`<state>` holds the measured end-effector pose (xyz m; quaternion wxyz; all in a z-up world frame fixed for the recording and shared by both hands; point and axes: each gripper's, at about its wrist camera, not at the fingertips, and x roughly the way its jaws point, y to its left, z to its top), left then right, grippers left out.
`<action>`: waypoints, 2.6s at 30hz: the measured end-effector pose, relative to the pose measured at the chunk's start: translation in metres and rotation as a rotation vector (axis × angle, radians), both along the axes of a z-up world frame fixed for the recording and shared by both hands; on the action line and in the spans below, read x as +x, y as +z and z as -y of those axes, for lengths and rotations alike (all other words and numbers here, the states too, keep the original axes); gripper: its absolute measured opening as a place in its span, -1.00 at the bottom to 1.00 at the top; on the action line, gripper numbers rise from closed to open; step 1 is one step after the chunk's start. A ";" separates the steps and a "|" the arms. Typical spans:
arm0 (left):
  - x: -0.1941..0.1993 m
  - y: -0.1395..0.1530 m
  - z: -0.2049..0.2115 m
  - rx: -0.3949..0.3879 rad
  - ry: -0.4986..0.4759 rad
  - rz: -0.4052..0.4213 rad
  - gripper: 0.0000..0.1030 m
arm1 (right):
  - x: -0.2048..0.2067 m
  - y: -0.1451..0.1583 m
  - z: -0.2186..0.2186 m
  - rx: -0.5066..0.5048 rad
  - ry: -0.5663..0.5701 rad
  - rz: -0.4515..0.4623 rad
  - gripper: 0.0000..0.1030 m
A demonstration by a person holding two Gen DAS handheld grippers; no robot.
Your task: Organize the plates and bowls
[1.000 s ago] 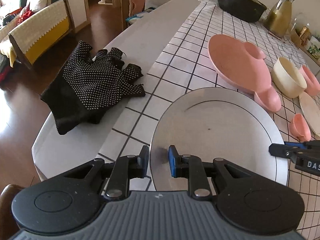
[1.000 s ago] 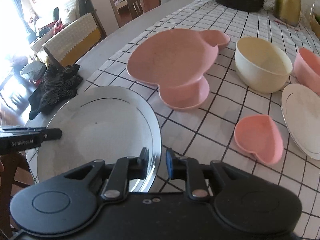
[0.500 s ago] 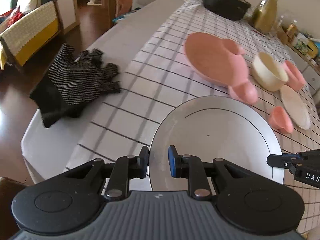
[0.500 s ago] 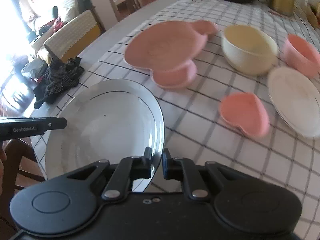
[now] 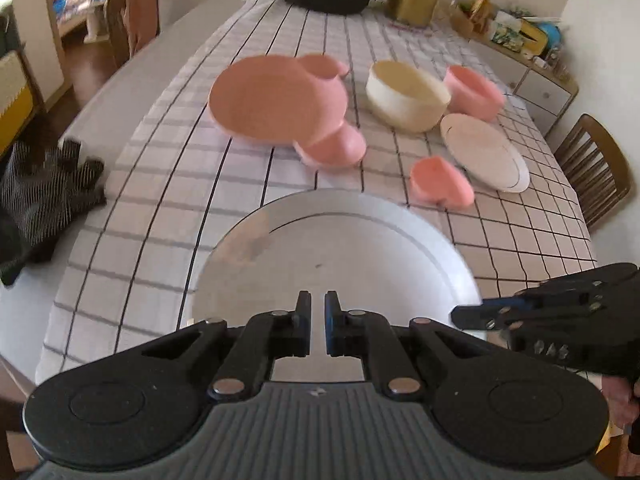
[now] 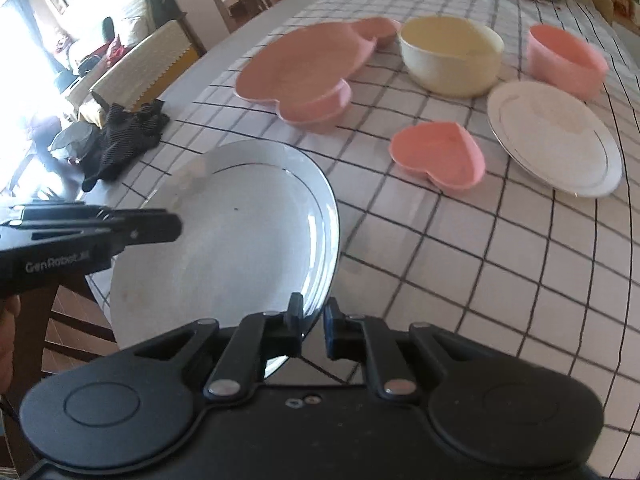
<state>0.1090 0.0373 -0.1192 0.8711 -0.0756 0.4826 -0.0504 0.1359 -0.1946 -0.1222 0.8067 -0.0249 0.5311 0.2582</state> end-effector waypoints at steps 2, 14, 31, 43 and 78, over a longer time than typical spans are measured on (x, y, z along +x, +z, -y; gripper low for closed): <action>-0.002 -0.003 -0.003 -0.006 0.006 -0.011 -0.87 | 0.002 -0.003 0.010 0.003 -0.027 -0.013 -0.84; -0.006 0.005 0.008 0.005 0.004 0.003 -0.87 | -0.002 0.020 0.025 -0.057 -0.001 0.075 -0.45; -0.009 0.042 0.026 0.028 -0.050 0.152 0.46 | -0.019 0.074 0.025 -0.085 -0.044 0.270 0.59; 0.058 0.053 0.092 -0.015 -0.116 0.170 0.46 | 0.038 0.088 0.086 -0.132 -0.144 0.313 0.75; 0.205 -0.024 0.178 -0.044 0.066 -0.060 0.15 | 0.221 0.007 0.171 -0.120 0.005 0.099 0.08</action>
